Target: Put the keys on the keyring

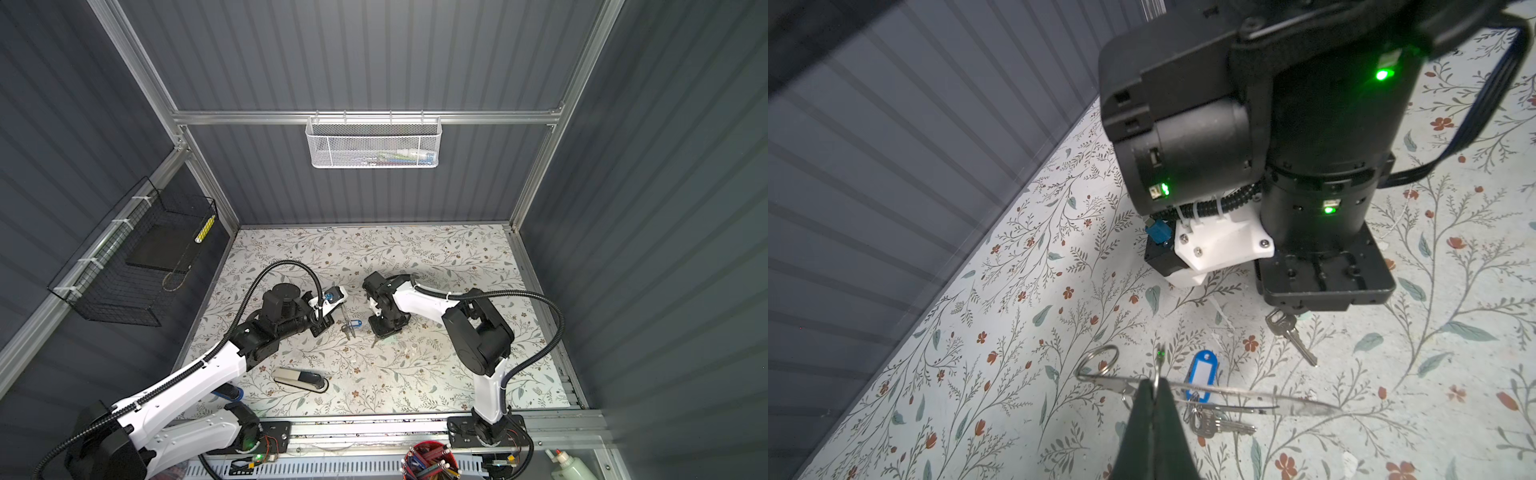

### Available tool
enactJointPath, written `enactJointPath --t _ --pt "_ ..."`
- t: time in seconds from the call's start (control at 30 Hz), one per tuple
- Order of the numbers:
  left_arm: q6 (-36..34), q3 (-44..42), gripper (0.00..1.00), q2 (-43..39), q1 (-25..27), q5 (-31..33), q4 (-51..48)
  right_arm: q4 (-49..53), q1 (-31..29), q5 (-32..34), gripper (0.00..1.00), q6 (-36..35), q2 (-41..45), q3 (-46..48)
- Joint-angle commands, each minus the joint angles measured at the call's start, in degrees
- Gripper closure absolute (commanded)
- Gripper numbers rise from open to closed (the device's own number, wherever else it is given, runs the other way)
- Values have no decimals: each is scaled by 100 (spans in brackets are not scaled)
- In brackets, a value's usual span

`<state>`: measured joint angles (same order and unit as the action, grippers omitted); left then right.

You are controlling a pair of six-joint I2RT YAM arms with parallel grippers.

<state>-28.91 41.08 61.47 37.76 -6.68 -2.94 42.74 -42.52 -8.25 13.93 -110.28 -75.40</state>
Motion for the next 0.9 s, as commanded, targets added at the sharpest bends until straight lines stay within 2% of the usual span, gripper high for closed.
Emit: enactJointPath --t 0.0,0.3,0.73,0.87 --pt "-80 -43 100 32 -34 -132 191 251 22 -62 78 13 -134 -124" --pt "-106 -54 100 57 -32 -123 184 372 50 -115 80 61 -246 -240" --pt "-132 -56 100 84 -42 -114 188 356 62 -152 94 27 -258 -240" --pt "-115 -59 100 59 -41 -119 199 189 61 -140 98 -18 -31 -84"
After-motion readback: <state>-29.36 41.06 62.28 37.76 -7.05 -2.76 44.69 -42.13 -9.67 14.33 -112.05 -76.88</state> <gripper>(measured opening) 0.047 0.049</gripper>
